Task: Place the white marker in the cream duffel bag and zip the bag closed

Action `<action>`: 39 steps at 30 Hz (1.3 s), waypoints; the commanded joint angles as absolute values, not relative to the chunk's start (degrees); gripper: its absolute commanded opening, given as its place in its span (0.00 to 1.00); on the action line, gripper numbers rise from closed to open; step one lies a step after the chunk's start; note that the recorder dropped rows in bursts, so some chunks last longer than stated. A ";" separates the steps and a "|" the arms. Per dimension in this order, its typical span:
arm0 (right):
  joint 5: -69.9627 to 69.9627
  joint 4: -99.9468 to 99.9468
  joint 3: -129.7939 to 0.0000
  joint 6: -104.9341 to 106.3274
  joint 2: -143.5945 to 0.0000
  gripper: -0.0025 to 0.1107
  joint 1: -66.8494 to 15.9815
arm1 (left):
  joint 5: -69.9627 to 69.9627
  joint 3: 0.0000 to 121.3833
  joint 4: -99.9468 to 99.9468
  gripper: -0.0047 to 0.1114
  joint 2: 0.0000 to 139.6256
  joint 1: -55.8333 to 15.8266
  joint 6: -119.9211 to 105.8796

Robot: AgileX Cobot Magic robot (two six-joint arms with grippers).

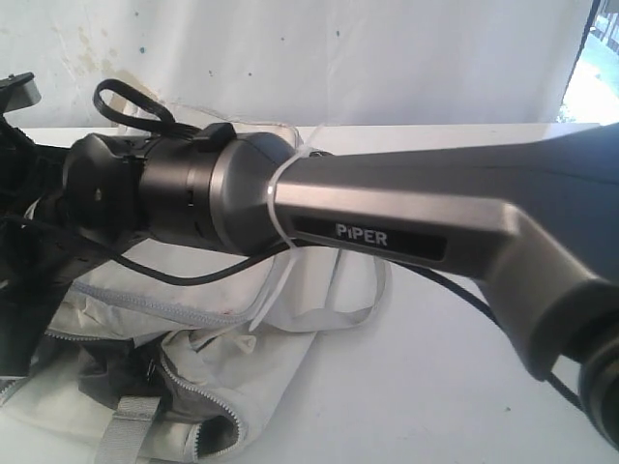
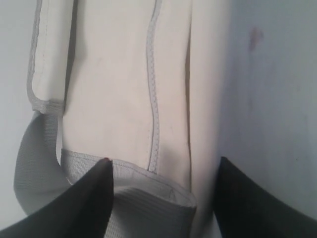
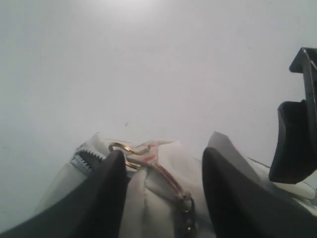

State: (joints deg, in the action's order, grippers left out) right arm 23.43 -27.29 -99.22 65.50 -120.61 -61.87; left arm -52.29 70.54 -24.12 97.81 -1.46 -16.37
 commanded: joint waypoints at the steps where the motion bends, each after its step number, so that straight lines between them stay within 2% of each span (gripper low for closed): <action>1: 22.29 -25.14 -99.22 65.81 -120.75 0.42 -61.98 | -52.40 70.79 -23.09 0.56 97.05 -1.28 -18.48; 13: 24.01 -23.56 -99.22 65.56 -121.75 0.42 -60.47 | -53.73 70.79 -31.27 0.55 97.05 -1.28 -29.84; 20: 23.25 -23.56 -99.22 65.56 -121.76 0.41 -60.47 | -53.73 70.79 -31.18 0.47 97.05 -1.28 -29.97; 26: 24.48 -23.48 -99.22 62.53 -121.76 0.24 -60.47 | -53.73 70.79 -30.81 0.46 97.05 -1.28 -29.97; 30: 25.32 -23.48 -99.22 62.53 -121.76 0.19 -60.47 | -53.73 70.79 -30.81 0.46 97.05 -1.28 -29.97; 34: 28.93 -23.48 -99.22 62.53 -121.76 0.04 -60.47 | -53.73 70.79 -30.39 0.46 97.05 -1.28 -29.97; 36: 29.06 -23.36 -99.22 61.24 -121.25 0.02 -60.47 | -53.73 70.79 -30.39 0.46 97.05 -1.28 -29.97; 38: 29.98 -23.36 -99.22 60.69 -120.42 0.02 -60.47 | -53.73 70.79 -30.03 0.38 97.05 -1.28 -29.81; 39: 30.76 -23.00 -99.22 59.13 -119.71 0.02 -60.47 | -53.83 70.79 -29.77 0.29 97.05 -1.28 -29.81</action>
